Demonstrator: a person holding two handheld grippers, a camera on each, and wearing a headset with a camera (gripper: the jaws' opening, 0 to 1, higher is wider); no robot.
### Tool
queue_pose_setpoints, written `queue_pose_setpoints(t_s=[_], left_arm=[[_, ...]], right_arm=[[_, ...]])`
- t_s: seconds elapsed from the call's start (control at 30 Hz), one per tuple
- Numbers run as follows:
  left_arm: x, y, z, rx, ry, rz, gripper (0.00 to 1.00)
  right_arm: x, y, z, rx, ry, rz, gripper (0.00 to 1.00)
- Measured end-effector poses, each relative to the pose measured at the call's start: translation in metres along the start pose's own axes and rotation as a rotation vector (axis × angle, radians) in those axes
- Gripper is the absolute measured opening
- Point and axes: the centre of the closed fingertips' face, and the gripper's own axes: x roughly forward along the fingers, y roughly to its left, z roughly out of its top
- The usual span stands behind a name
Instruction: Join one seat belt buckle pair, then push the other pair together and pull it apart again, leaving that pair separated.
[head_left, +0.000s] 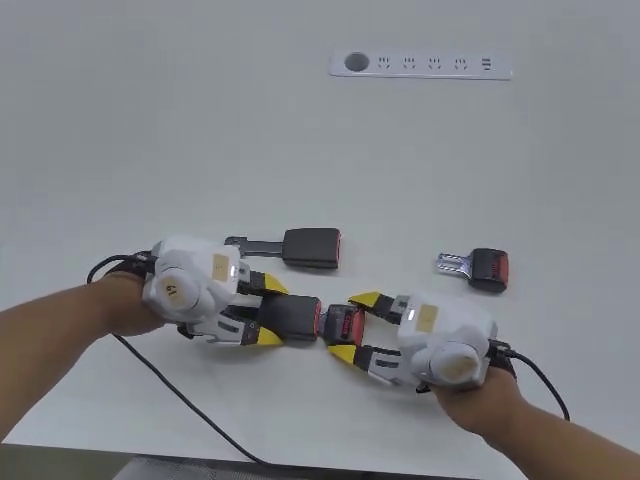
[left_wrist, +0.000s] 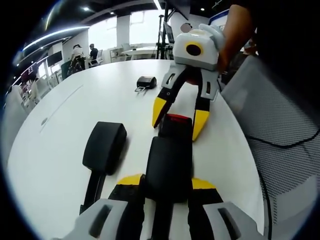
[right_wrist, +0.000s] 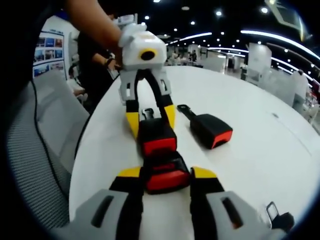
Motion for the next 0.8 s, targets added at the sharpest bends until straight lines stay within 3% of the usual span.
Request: queue_pose_setpoints(t_s=[0.27,0.53,0.57,0.63,0.73,0.8], left_arm=[[0.0001,-0.0002,-0.0004,-0.006,-0.003,0.0,0.34],[0.0005,-0.0015,0.001,-0.009,0.001,0.016,0.35],[0.0006,-0.0015,0.001,-0.007,0.004,0.015,0.35],[0.0012,-0.0024,0.0018,0.009,0.019,0.01,0.36],[0.0024,-0.0032,0.0035,0.023,0.049,0.005,0.37],[0.0026,-0.003,0.0033,0.027,0.094,0.012,0.37]], right_arm=[[-0.0002,0.0008,-0.0007,0.029,-0.01,0.003,0.35],[-0.0002,0.0028,-0.0004,0.009,-0.004,0.012,0.36],[0.0001,0.0031,-0.0003,0.04,-0.005,0.026,0.36],[0.0003,0.0039,0.0,-0.012,0.011,0.034,0.37],[-0.0001,0.0046,0.0022,-0.014,0.037,0.033,0.38],[-0.0026,0.0077,0.0071,-0.001,0.026,0.034,0.46]])
